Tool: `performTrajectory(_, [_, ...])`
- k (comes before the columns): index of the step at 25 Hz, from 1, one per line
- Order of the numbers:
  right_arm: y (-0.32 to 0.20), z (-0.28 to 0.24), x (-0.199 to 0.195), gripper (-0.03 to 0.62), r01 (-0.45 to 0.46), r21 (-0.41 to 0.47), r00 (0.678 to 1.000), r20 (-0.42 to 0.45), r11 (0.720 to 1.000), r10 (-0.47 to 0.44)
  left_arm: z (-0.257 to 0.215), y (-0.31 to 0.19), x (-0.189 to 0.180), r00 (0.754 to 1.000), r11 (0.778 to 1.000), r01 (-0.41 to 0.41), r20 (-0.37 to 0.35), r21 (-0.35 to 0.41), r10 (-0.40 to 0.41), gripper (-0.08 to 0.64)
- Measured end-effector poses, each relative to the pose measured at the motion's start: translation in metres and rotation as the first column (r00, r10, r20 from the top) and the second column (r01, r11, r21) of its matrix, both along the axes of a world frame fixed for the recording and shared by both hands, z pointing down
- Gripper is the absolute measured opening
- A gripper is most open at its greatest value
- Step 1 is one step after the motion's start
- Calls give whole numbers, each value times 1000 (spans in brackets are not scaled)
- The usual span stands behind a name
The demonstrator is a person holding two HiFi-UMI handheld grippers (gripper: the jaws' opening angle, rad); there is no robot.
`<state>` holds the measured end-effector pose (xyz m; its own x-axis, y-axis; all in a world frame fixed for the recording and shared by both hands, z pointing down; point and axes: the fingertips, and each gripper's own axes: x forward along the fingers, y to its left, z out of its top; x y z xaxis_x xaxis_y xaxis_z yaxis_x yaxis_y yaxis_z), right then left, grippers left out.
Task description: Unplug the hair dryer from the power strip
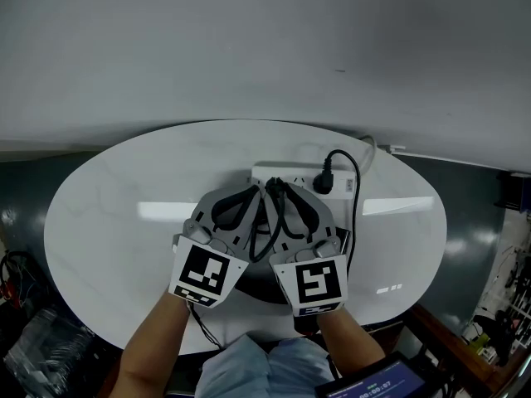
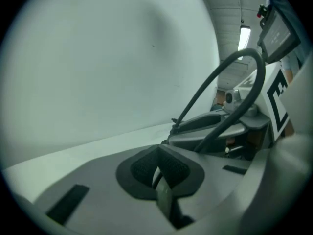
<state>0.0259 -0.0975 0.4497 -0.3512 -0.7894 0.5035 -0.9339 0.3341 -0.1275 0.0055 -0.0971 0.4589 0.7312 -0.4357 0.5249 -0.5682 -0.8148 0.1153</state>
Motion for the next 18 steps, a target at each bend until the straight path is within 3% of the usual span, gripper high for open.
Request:
performTrajectory(2, [0,5,2,94,-4,-23,1000,8,1000,4,5,0,4,999,1000,-23,23,1,23,-2])
performTrajectory(6, [-5,4,4,94,15,21,1000,-3,1000,-15,13,1,6,998,999,-34,57,0,34,-2])
performTrajectory(8, [-2,8,4,94,2,-16,1000,0,1000,-2,16,3,7,997,999,-38,73,-3,38,-2])
performTrajectory(18, [-3,11,3,92,-15,-21,1000,-26,1000,15,14,3,6,999,999,-35,41,-30,36,-2])
